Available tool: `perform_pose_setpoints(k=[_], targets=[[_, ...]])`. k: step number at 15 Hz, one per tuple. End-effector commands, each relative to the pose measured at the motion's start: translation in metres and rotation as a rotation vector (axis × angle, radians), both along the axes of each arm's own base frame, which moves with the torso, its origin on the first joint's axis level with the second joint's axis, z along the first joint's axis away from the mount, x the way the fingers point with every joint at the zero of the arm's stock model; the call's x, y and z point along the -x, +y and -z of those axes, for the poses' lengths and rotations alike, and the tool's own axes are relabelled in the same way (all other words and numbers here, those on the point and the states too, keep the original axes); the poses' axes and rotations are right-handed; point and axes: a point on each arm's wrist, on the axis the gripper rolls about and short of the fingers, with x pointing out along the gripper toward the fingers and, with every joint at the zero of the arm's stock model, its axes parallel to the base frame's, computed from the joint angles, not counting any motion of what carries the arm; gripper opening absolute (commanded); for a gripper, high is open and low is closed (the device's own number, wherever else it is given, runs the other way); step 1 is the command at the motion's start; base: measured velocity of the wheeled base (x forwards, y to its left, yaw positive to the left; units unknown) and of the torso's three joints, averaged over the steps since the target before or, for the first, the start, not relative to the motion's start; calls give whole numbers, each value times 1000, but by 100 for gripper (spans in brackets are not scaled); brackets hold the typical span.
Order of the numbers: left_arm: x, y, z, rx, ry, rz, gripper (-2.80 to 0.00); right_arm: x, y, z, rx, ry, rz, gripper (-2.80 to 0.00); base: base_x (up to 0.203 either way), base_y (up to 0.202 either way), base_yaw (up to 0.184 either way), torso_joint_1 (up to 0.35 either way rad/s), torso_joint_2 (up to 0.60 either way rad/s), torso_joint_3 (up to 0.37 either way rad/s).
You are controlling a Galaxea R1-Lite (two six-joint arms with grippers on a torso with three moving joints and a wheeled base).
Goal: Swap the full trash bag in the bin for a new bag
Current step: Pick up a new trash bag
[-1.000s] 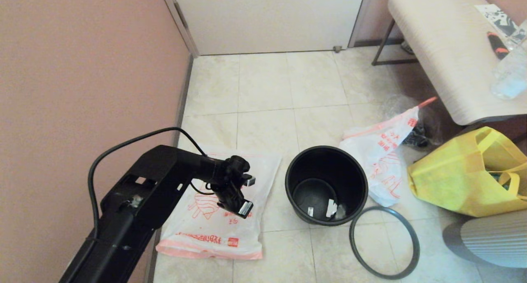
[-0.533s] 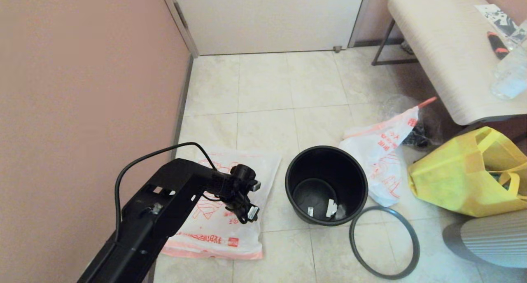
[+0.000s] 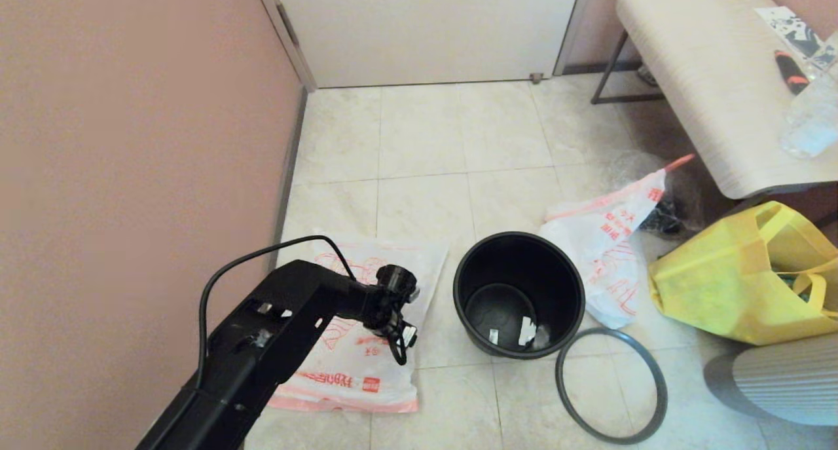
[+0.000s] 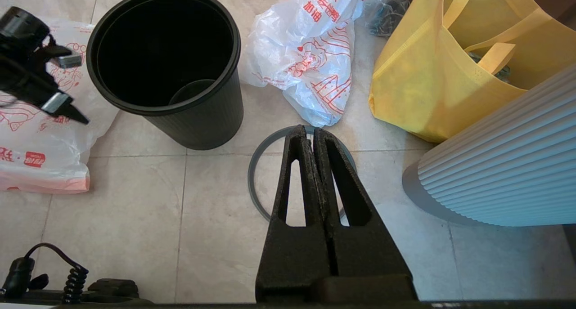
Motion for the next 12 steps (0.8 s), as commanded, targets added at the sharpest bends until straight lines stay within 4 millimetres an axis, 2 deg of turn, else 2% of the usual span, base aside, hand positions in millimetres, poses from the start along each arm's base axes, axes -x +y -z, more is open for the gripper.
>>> perform_pose_setpoints(k=[1, 5, 8, 12], targets=[[3, -9, 11, -18, -23, 7, 0, -1, 0, 3, 0, 12, -1, -280, 0, 0, 0, 0, 0, 0], [2, -14, 30, -91, -84, -14, 0, -1, 0, 3, 1, 12, 0, -280, 0, 0, 0, 0, 0, 0], [0, -5, 41, -172, -105, -51, 0, -1, 0, 3, 1, 12, -1, -280, 0, 0, 0, 0, 0, 0], [-3, 2, 48, -189, -116, -78, 0, -1, 0, 3, 1, 11, -1, -280, 0, 0, 0, 0, 0, 0]])
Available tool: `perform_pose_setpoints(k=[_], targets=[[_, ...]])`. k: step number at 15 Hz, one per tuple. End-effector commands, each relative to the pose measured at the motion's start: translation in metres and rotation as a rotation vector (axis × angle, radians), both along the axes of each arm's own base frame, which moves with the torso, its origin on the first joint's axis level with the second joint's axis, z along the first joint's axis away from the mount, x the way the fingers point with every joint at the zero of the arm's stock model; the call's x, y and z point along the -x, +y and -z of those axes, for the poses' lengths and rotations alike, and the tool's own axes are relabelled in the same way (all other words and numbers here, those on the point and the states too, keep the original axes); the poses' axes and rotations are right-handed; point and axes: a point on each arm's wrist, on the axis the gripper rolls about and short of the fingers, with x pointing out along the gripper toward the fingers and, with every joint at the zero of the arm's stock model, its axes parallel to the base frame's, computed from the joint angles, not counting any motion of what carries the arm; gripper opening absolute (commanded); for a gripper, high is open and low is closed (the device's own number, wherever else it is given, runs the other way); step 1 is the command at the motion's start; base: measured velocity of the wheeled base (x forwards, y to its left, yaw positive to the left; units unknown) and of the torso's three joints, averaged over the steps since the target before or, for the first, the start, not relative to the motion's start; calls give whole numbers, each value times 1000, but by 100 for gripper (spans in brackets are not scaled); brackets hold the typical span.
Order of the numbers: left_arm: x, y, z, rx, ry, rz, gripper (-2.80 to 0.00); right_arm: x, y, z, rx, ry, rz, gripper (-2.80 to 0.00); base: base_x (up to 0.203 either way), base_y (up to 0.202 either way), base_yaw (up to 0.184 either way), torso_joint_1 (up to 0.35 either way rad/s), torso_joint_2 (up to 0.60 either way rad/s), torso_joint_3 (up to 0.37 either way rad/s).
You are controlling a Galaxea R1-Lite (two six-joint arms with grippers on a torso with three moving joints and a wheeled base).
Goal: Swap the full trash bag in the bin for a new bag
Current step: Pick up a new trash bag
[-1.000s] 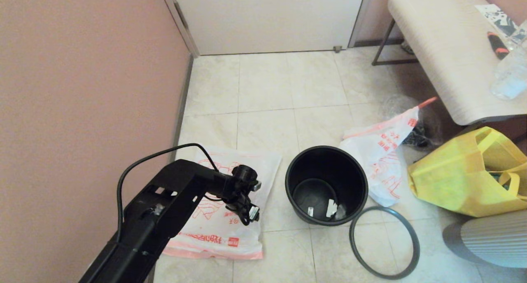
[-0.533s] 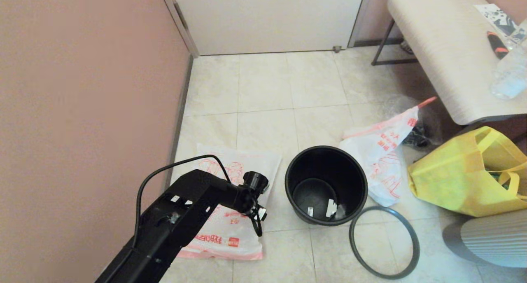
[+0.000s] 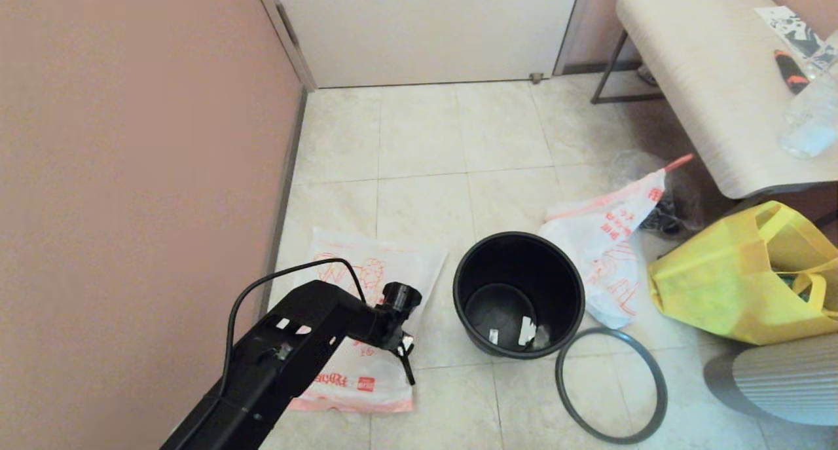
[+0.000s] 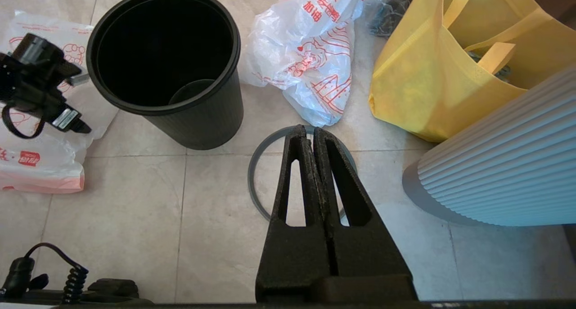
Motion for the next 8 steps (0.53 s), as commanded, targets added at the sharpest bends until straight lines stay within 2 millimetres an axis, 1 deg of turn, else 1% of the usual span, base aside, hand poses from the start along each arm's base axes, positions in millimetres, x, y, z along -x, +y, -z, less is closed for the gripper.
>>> perform_pose_setpoints(k=[1, 2, 8], targets=[[0, 4, 6, -8, 9, -10, 0, -1, 0, 3, 1, 11, 0, -280, 0, 0, 0, 0, 0, 0], [0, 6, 7, -11, 13, -12, -280, -1, 0, 3, 1, 11, -1, -280, 0, 0, 0, 0, 0, 0], [-3, 18, 6, -19, 29, -35, -280, -1, 0, 3, 0, 11, -1, -280, 0, 0, 0, 0, 0, 0]])
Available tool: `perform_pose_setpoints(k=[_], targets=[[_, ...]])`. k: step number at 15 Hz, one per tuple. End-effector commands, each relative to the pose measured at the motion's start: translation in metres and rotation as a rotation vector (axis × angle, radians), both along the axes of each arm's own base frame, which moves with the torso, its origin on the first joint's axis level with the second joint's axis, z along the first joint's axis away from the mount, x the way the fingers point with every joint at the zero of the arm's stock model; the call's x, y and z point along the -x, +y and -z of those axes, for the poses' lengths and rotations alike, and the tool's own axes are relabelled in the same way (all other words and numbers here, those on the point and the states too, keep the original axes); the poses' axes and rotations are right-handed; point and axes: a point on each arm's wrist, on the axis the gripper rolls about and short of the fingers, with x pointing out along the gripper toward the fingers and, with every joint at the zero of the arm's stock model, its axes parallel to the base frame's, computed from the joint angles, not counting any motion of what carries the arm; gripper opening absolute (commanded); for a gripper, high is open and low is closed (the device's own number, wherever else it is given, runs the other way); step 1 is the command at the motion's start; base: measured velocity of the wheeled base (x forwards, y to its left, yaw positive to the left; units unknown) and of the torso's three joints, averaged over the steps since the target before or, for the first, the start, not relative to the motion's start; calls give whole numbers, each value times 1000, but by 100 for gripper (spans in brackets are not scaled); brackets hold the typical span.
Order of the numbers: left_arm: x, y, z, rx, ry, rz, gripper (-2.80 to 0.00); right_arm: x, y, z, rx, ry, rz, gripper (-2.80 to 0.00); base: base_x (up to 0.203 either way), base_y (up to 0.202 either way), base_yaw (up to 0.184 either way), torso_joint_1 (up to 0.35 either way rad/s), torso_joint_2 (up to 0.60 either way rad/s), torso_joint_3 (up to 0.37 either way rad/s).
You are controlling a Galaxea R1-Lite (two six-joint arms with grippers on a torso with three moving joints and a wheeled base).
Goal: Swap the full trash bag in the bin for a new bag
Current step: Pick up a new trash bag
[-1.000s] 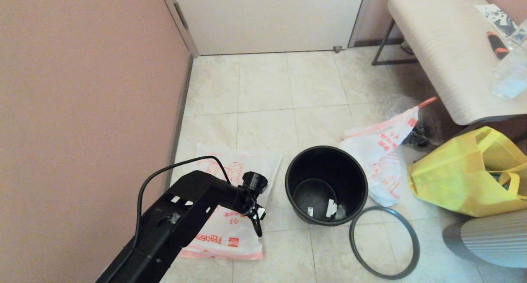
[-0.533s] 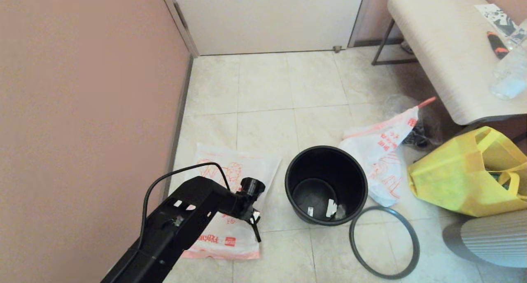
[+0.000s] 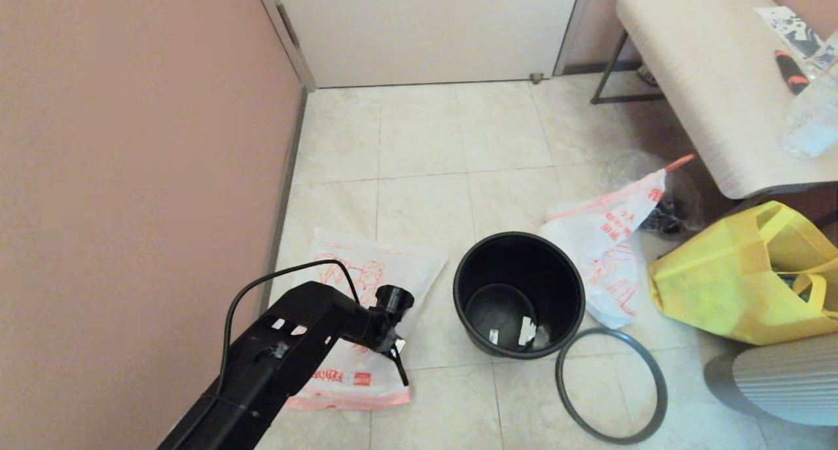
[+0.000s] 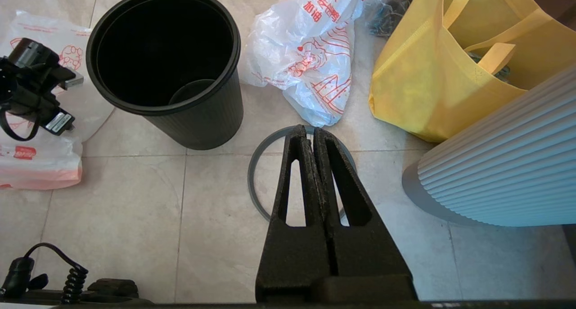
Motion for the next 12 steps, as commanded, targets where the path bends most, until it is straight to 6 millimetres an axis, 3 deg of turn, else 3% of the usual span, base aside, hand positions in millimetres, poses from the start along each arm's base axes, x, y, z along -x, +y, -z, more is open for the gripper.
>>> perform_pose_setpoints(k=[1, 5, 12], targets=[[0, 5, -7, -9, 20, -14, -280, -1, 0, 3, 1, 11, -1, -280, 0, 0, 0, 0, 0, 0], [18, 15, -52, -14, 206, -146, -280, -1, 0, 3, 1, 11, -1, -280, 0, 0, 0, 0, 0, 0], [63, 32, -174, 89, 412, -343, -280, -1, 0, 3, 1, 12, -1, -280, 0, 0, 0, 0, 0, 0]])
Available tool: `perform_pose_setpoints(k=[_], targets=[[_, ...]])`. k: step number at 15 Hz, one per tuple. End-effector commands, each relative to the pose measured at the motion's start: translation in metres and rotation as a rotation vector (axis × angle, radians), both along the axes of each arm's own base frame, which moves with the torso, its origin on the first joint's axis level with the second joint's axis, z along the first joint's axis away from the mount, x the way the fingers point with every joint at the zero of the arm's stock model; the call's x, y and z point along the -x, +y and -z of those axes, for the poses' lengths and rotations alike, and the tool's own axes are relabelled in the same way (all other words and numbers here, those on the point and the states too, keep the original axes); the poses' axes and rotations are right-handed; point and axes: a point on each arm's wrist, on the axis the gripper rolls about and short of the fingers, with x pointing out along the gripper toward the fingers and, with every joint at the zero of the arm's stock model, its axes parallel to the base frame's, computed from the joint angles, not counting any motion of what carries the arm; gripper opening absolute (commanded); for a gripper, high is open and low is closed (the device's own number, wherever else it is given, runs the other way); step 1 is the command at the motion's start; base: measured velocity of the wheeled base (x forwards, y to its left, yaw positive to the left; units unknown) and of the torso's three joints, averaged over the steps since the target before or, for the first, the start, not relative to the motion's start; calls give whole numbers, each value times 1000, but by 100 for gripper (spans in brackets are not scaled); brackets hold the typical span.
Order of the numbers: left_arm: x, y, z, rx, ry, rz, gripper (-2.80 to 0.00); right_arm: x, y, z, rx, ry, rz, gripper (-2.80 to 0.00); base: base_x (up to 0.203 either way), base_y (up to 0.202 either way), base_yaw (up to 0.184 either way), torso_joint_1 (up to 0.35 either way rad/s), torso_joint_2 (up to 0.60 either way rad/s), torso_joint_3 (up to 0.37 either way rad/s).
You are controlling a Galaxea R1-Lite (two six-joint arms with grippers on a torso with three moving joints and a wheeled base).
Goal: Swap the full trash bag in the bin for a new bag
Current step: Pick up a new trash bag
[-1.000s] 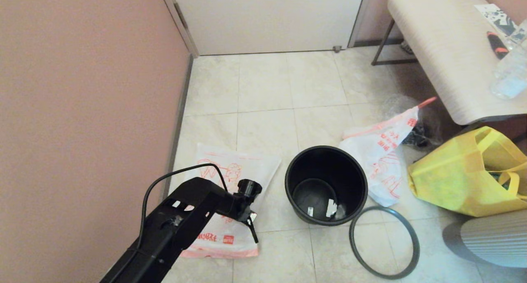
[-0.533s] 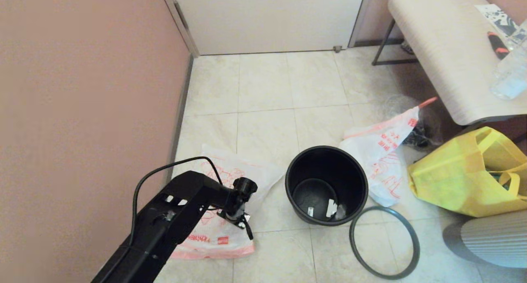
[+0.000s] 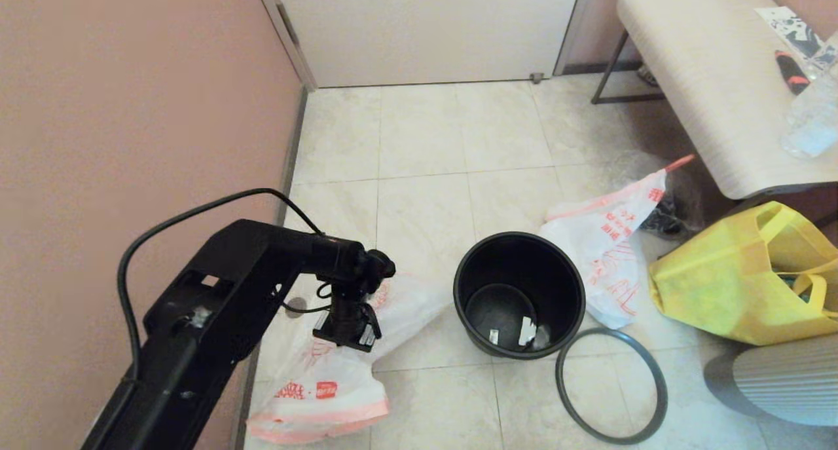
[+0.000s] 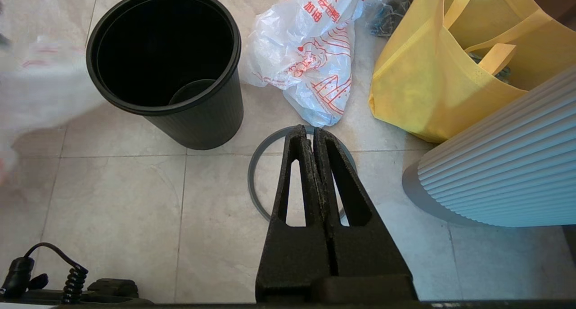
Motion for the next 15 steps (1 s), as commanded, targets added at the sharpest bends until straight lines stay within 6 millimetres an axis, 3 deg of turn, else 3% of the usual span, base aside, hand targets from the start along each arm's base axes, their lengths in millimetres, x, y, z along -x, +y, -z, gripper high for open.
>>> perform_pose_setpoints(k=[1, 6, 10, 15], targets=[[15, 3, -43, 18, 16, -17, -280, -1, 0, 3, 1, 10, -1, -280, 0, 0, 0, 0, 0, 0], [46, 5, -88, 29, 140, -12, -280, -1, 0, 3, 1, 11, 0, -280, 0, 0, 0, 0, 0, 0], [68, 13, -112, 27, 260, -18, -280, -1, 0, 3, 1, 11, 0, -280, 0, 0, 0, 0, 0, 0], [91, 14, -168, 314, 199, -5, -280, -1, 0, 3, -16, 10, 3, -280, 0, 0, 0, 0, 0, 0]])
